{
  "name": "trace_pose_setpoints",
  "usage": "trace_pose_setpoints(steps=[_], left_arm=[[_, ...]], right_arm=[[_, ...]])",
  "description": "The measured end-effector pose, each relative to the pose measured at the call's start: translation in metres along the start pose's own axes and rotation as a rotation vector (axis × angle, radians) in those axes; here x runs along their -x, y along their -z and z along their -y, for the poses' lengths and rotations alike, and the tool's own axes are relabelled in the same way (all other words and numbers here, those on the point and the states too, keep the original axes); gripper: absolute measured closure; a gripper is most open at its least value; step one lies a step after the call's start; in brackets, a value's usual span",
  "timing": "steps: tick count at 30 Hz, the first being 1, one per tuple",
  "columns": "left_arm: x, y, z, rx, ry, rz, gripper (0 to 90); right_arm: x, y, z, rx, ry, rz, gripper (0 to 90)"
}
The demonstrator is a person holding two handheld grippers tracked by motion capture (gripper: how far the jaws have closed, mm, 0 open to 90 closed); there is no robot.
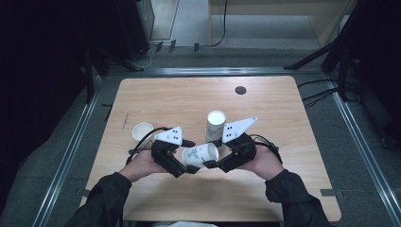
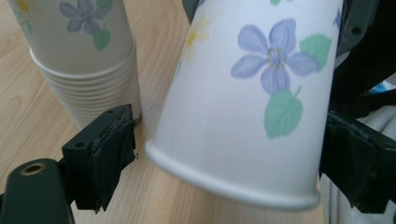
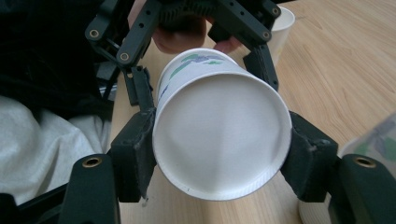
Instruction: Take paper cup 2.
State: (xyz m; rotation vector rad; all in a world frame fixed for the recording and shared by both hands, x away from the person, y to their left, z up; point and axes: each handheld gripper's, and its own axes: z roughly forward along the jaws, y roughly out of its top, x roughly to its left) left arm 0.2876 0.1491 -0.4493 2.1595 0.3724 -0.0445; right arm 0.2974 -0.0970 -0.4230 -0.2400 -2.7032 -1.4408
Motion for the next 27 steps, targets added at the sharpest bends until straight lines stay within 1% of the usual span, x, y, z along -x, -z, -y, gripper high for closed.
trace_pose_setpoints(steps=[2, 3, 8, 12, 13, 14, 16, 19, 23, 25, 26, 27], left_arm=[[0.002, 0.000, 0.000, 0.019, -0.006, -0.002, 12.4], [0.003, 0.000, 0.000, 0.024, -0.005, 0.007, 12.5], [0.007, 0.000, 0.001, 0.030, -0.017, 0.009, 13.0], [0.005, 0.005, 0.002, 0.049, -0.013, 0.010, 15.2], [0.004, 0.007, 0.003, 0.054, -0.016, 0.009, 16.7], [0.004, 0.008, 0.003, 0.062, -0.019, 0.012, 20.1], [0.004, 0.009, 0.003, 0.069, -0.028, 0.009, 21.0], [0.005, 0.009, 0.004, 0.066, -0.044, 0.002, 22.9], [0.005, 0.011, 0.003, 0.051, -0.044, 0.002, 24.3], [0.003, 0.013, 0.002, 0.046, -0.040, -0.001, 24.8], [0.003, 0.015, 0.002, 0.045, -0.035, -0.001, 25.0], [0.002, 0.017, 0.002, 0.043, -0.036, -0.006, 25.0]], right_arm=[[-0.001, -0.001, -0.002, 0.005, 0.000, -0.005, 35.0], [-0.001, -0.001, -0.003, 0.015, 0.003, -0.009, 35.0], [0.001, 0.002, -0.007, 0.055, -0.012, -0.035, 35.0], [0.002, 0.005, -0.006, 0.062, -0.019, -0.045, 35.0], [0.002, 0.005, -0.006, 0.064, -0.022, -0.044, 35.0], [0.003, 0.006, -0.006, 0.067, -0.029, -0.050, 35.1], [0.003, 0.006, -0.006, 0.077, -0.034, -0.055, 35.1], [0.003, 0.006, -0.006, 0.073, -0.023, -0.053, 35.2], [0.003, 0.005, -0.006, 0.070, -0.021, -0.051, 34.6], [0.003, 0.004, -0.006, 0.072, -0.021, -0.053, 31.0], [0.003, 0.005, -0.005, 0.074, -0.025, -0.048, 27.9], [0.003, 0.005, -0.005, 0.075, -0.027, -0.043, 27.2]])
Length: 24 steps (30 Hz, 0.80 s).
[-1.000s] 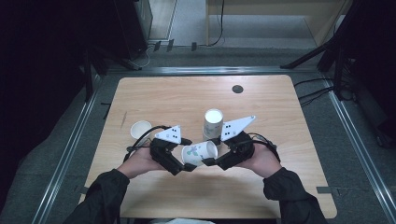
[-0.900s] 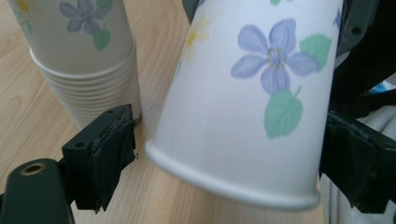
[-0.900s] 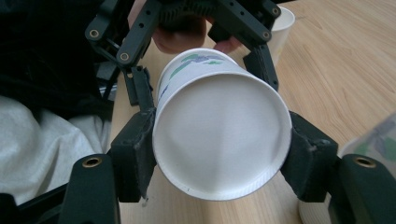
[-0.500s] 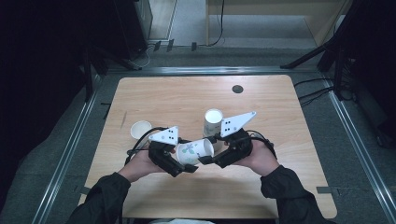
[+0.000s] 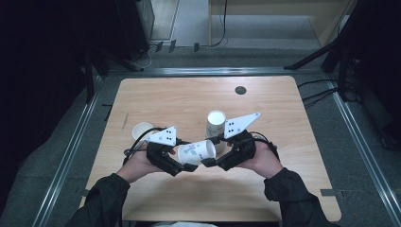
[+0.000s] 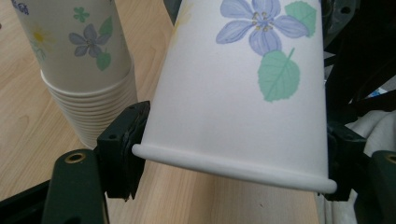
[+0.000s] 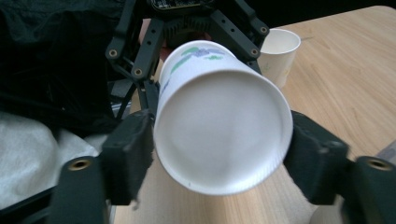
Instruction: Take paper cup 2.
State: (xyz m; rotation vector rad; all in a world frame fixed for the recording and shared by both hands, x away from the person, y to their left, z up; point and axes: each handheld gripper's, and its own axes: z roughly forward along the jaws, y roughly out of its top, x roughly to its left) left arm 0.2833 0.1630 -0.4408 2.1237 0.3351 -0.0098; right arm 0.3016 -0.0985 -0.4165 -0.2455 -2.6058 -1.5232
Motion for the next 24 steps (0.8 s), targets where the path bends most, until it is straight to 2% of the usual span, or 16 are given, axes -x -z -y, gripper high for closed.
trace_pose_setpoints(steps=[4, 9, 16, 24], left_arm=[[-0.004, 0.008, 0.000, -0.020, 0.012, -0.002, 25.1], [-0.007, 0.010, 0.000, -0.085, 0.004, -0.014, 25.0], [-0.006, 0.000, -0.001, -0.203, -0.038, -0.010, 25.0], [-0.005, -0.012, -0.001, -0.291, -0.060, -0.003, 25.0]], right_arm=[[0.000, 0.001, 0.002, -0.010, 0.005, 0.011, 26.4], [-0.001, -0.003, 0.008, -0.050, 0.024, 0.023, 26.4], [-0.001, -0.009, 0.016, -0.091, 0.027, 0.040, 26.4], [-0.001, -0.014, 0.023, -0.139, 0.020, 0.059, 25.6]])
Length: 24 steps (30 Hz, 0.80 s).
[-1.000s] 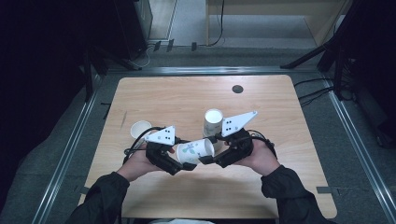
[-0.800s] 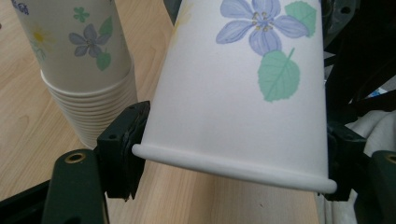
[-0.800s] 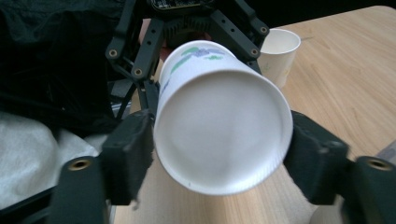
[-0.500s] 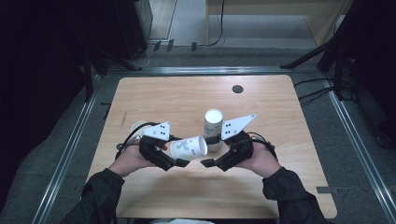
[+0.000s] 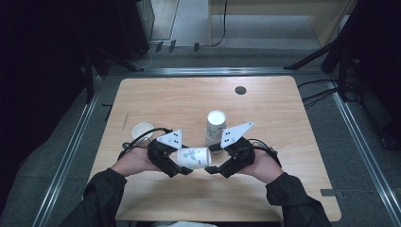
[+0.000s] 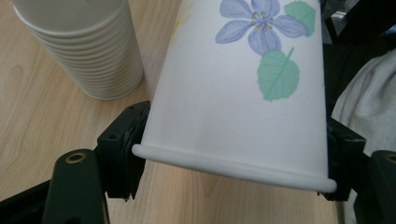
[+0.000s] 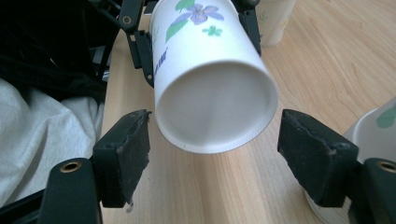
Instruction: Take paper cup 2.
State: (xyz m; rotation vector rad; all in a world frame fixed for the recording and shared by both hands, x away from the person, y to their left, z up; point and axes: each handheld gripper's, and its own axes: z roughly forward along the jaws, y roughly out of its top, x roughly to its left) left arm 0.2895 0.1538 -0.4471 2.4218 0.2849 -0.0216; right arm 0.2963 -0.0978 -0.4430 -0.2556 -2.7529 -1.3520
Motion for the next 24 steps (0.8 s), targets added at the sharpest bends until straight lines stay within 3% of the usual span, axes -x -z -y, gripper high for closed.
trace_pose_setpoints(steps=[12, 24], left_arm=[[0.002, -0.021, -0.003, -0.129, -0.005, 0.013, 24.9], [0.008, -0.034, -0.010, -0.173, 0.013, 0.028, 24.9]], right_arm=[[-0.002, -0.010, 0.002, -0.031, 0.011, 0.005, 25.8], [-0.004, -0.024, 0.007, -0.084, 0.032, -0.011, 27.9]])
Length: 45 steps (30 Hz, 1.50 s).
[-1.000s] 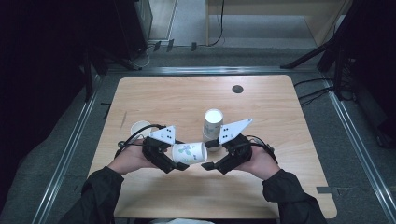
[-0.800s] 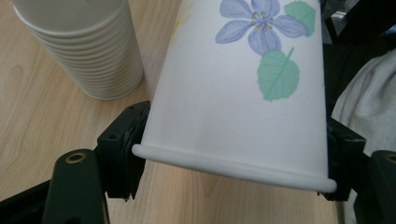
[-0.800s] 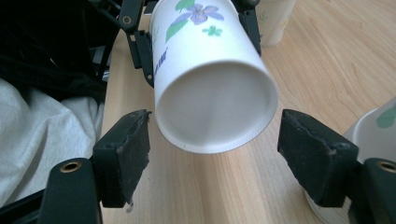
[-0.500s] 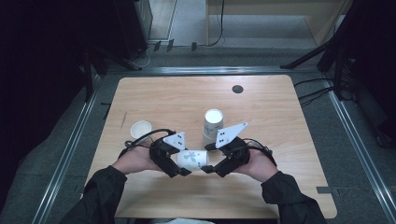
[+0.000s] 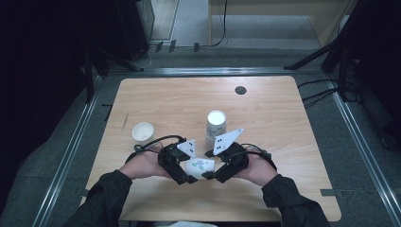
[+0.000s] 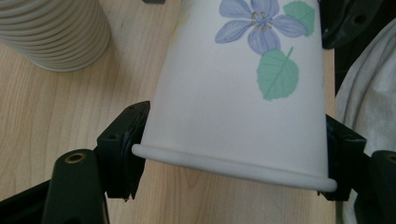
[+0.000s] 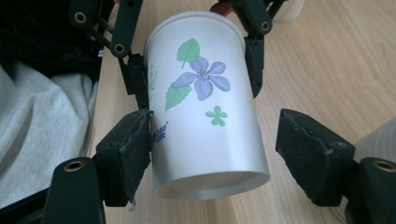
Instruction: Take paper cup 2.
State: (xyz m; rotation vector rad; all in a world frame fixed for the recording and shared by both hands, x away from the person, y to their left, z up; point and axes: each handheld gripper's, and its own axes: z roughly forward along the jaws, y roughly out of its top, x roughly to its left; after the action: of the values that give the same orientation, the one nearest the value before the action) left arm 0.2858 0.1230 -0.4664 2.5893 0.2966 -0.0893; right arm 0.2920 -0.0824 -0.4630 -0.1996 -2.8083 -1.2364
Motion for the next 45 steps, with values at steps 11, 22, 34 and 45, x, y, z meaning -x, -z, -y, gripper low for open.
trace_pose_setpoints(steps=[11, 22, 34, 45], left_arm=[[0.001, -0.002, -0.001, -0.004, -0.006, 0.001, 24.9], [-0.002, 0.008, 0.003, 0.099, 0.010, -0.030, 11.2], [-0.003, 0.027, 0.007, 0.253, 0.041, -0.008, 9.9], [0.001, 0.037, 0.012, 0.391, 0.077, 0.013, 12.4]], right_arm=[[-0.003, -0.009, 0.000, -0.047, 0.022, -0.020, 34.1], [-0.001, 0.001, -0.002, 0.000, 0.026, -0.004, 34.3], [0.004, 0.024, -0.001, 0.095, 0.016, -0.006, 34.2], [0.006, 0.030, -0.006, 0.146, 0.021, -0.049, 34.1]])
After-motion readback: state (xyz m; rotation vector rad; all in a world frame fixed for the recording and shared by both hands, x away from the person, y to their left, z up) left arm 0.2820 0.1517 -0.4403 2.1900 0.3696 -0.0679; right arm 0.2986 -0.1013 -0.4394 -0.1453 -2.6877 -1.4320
